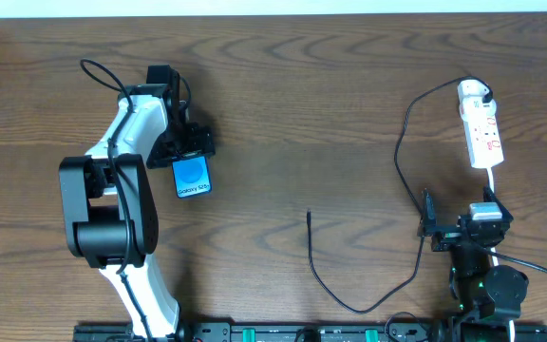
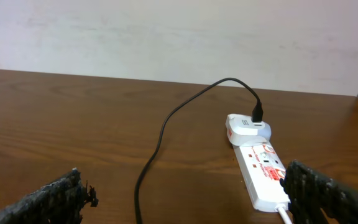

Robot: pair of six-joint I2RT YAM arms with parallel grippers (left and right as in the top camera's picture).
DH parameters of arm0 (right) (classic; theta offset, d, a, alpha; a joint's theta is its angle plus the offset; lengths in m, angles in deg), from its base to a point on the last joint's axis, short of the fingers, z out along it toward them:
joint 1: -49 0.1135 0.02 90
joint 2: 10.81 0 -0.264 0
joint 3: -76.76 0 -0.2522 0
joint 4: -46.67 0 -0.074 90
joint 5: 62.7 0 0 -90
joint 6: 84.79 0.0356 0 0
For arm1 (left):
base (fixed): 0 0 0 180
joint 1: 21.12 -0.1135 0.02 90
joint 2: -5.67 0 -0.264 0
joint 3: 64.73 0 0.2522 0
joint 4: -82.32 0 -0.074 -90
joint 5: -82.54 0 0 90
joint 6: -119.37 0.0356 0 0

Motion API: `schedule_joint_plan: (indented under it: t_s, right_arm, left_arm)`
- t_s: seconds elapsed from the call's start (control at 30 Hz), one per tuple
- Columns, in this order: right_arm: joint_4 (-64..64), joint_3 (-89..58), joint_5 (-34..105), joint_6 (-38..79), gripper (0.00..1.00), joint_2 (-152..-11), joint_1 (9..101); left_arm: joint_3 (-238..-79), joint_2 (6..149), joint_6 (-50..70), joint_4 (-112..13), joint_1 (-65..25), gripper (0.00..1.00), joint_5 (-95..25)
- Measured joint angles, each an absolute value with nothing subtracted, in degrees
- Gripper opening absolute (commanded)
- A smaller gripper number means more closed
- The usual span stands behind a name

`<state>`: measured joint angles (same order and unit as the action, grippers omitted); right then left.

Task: Plug charger to phone and switch on socket
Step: 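Lower the left gripper and close it on the phone's bottom edge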

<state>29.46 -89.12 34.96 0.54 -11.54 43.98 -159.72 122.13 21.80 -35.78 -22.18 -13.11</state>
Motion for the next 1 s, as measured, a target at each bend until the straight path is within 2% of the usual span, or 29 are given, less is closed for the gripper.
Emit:
schedule_joint_plan:
  t_s: [1.0]
  right_arm:
    - [29.46,-89.12,34.96,0.52,0.99,-11.54,43.98]
  left_arm:
    - [-157.36,122.13,21.62,-36.88,-22.18,0.98,-13.11]
